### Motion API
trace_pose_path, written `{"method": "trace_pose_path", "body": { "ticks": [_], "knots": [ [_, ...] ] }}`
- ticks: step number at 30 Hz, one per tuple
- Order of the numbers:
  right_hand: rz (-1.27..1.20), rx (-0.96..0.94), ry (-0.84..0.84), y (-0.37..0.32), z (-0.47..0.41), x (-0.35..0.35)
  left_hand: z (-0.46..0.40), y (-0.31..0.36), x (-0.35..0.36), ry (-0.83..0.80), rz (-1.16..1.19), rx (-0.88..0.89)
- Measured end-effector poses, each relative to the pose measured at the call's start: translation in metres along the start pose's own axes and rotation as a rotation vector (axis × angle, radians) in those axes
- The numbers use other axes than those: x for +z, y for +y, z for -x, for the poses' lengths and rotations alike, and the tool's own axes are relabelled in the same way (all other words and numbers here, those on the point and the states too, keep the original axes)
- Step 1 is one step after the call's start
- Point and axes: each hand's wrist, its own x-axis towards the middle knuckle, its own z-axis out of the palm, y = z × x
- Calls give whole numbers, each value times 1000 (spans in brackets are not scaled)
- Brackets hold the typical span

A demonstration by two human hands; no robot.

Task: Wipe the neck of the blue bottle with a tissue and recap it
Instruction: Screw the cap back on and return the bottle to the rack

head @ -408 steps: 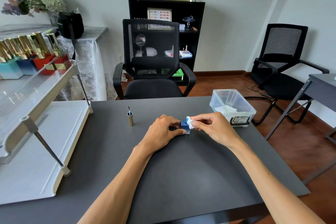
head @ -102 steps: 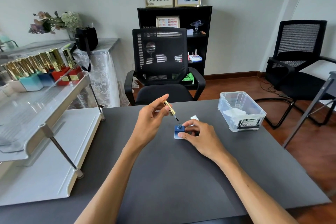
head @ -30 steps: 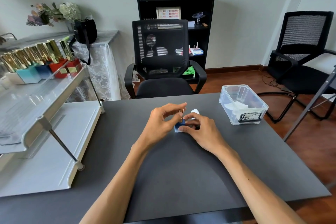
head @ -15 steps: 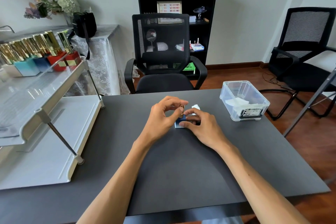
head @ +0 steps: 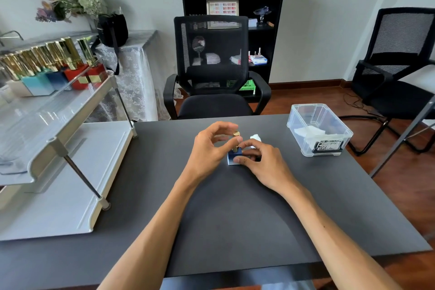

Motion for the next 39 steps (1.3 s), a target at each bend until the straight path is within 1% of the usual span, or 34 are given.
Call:
{"method": "trace_pose_path", "body": {
  "ticks": [4, 6, 10, 14, 16, 24, 26, 28, 30, 32, 34, 39],
  "knots": [
    [17, -5, -1, 0, 0, 0, 0, -2, 0, -12, -37, -28],
    [12, -7, 1, 1, 0, 0, 0, -3, -2, -51, -55, -28],
    [7, -7, 2, 1, 0, 0, 3, -1, -5, -145, 7, -32],
    [20, -10, 1, 2, 0, 0, 2, 0, 2, -27, -123, 34],
    [15, -11, -4, 2, 0, 0, 0, -1, 2, -4, -116, 43],
    [-7, -22, -2, 5, -1, 1, 0, -5, -6, -118, 8, -34],
    [4, -28, -2, 5, -1, 1, 0, -4, -4, -67, -34, 2],
    [17, -40, -2, 5, -2, 1, 0, -2, -2, 24, -99, 32],
    [24, -45, 5, 5, -2, 1, 0, -1, 1, 80, -81, 23],
    [27, -49, 11, 5, -3, 1, 1, -2, 2, 99, -43, -1],
    [28, -50, 10, 5, -3, 1, 0, -2, 1, 87, -35, -4],
    [45, -54, 1, 6, -3, 2, -3, -5, -2, -2, -39, 2]
  ]
}}
